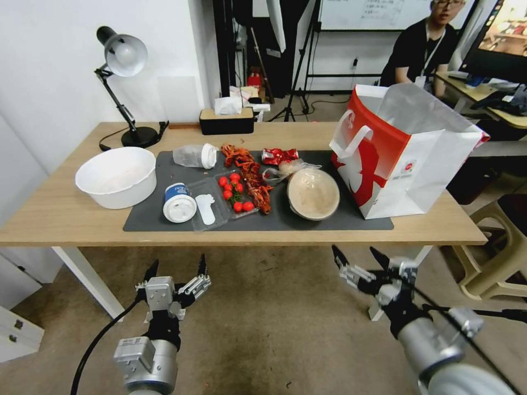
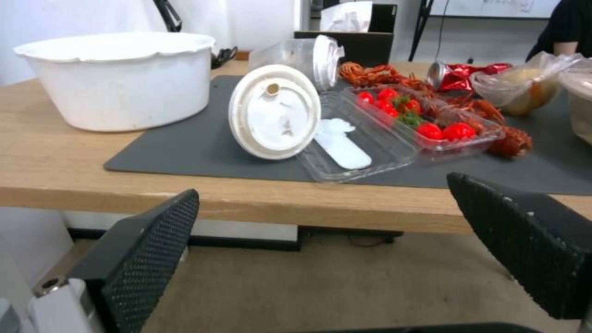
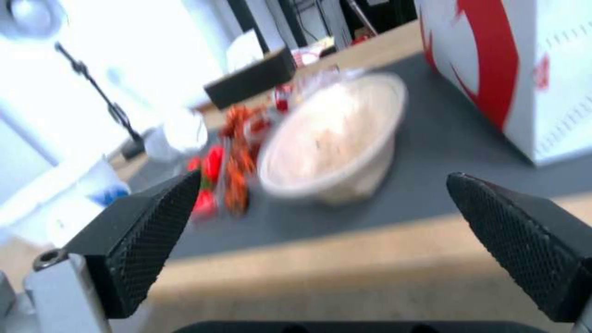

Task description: Pick up the trash from the table and place it into the takeout bag.

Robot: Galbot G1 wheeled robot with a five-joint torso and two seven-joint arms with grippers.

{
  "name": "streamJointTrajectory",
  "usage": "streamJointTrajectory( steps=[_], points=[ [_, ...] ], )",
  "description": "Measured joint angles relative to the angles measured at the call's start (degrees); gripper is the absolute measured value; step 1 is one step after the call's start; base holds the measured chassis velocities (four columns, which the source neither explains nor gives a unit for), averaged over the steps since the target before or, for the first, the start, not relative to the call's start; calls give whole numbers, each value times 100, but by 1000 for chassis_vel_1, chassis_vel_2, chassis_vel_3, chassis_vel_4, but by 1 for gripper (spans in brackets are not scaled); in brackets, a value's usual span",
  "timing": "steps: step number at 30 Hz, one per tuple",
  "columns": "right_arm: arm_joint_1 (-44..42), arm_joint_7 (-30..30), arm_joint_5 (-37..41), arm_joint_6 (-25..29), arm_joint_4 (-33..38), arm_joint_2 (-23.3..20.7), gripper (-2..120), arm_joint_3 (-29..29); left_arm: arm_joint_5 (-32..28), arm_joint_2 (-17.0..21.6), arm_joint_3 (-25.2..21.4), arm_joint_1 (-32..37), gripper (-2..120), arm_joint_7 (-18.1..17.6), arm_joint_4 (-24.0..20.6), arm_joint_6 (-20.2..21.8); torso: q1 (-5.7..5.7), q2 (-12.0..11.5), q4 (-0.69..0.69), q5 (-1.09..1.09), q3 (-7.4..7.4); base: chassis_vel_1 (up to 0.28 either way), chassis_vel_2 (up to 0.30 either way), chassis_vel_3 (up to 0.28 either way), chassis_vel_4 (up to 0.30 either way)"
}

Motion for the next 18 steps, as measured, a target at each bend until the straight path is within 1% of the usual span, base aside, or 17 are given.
streamJointTrajectory(
  steps=[1,3,5,6,9,11,13,18],
  points=[
    [319,222,284,-83,-100,-102,100,-40,12,-17,-8,18,100,1,-5,-2,0,0,0,0,0,0,0,0,0],
    [393,279,347,-101,-127,-125,100,-50,16,-23,-13,23,100,1,-8,-2,0,0,1,0,0,0,0,0,0],
    [1016,829,852,-360,-370,-301,100,-133,38,-64,-36,70,100,1,-29,-5,0,0,0,0,0,0,0,0,0],
    [1016,829,852,-360,-370,-301,100,-133,38,-64,-36,70,100,1,-29,-5,0,0,0,0,0,0,0,0,0],
    [1536,1413,1195,-678,-668,-420,100,-183,68,-99,-57,95,100,2,-30,-24,1,0,0,0,0,0,0,0,0],
    [1602,1483,1259,-718,-712,-427,100,-193,69,-101,-60,95,100,2,-28,-27,0,0,0,-1,0,0,0,0,0],
    [1946,1708,1529,-845,-994,-432,100,-326,69,-103,-80,95,100,3,1,-59,0,0,0,-1,0,0,0,0,0],
    [2315,1804,1617,-890,-1319,-382,100,-585,57,-102,-95,83,100,-1,37,-79,0,0,0,-1,0,0,0,0,0]
  ],
)
